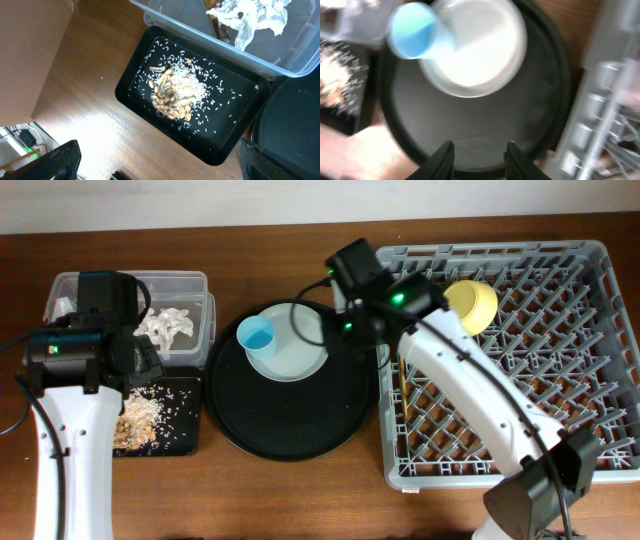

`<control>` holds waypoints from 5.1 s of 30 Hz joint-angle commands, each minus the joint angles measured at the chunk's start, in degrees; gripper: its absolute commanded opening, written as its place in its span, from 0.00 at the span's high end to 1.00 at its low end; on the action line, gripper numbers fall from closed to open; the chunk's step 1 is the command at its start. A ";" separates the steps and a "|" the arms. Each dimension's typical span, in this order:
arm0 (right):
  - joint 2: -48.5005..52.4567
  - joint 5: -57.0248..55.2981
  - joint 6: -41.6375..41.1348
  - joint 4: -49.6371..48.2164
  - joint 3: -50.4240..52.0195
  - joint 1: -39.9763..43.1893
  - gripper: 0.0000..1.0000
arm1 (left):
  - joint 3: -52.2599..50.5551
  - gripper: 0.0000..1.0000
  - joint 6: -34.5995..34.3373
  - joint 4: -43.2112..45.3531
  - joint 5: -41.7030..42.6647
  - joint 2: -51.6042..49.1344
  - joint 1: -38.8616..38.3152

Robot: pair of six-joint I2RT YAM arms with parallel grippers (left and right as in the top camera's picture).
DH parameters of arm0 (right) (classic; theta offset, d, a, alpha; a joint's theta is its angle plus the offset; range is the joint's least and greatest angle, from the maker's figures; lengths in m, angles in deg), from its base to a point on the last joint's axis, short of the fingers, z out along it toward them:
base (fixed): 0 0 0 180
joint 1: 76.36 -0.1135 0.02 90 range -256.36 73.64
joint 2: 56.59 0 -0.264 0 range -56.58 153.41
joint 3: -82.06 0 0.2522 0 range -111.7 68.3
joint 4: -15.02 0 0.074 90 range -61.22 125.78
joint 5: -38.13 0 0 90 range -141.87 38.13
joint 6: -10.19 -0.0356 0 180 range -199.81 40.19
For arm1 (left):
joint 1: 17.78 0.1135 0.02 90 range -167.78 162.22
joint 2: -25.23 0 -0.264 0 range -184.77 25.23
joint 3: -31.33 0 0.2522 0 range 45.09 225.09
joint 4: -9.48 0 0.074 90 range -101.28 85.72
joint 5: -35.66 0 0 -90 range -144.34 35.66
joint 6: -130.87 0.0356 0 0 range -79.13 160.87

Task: Sort waste into correct bins and load items into the dishwasher rack
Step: 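Reach the right gripper back to the blue cup on the plate, then grasp the blue cup and set it upside down in the rack, then move the right gripper to the edge of the white plate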

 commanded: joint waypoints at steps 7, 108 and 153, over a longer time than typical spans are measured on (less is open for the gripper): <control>0.92 -2.32 4.61 -9.31 -0.09 -9.73 0.65 | 0.61 0.01 0.26 -0.02 -0.61 0.66 0.20; -7.76 50.36 41.27 -0.94 43.80 46.34 0.89 | 0.61 0.01 0.26 -0.02 -0.61 0.66 0.20; -27.58 0.22 2.47 5.75 21.92 -1.60 0.02 | 0.61 0.01 0.24 -0.02 -0.63 0.66 0.20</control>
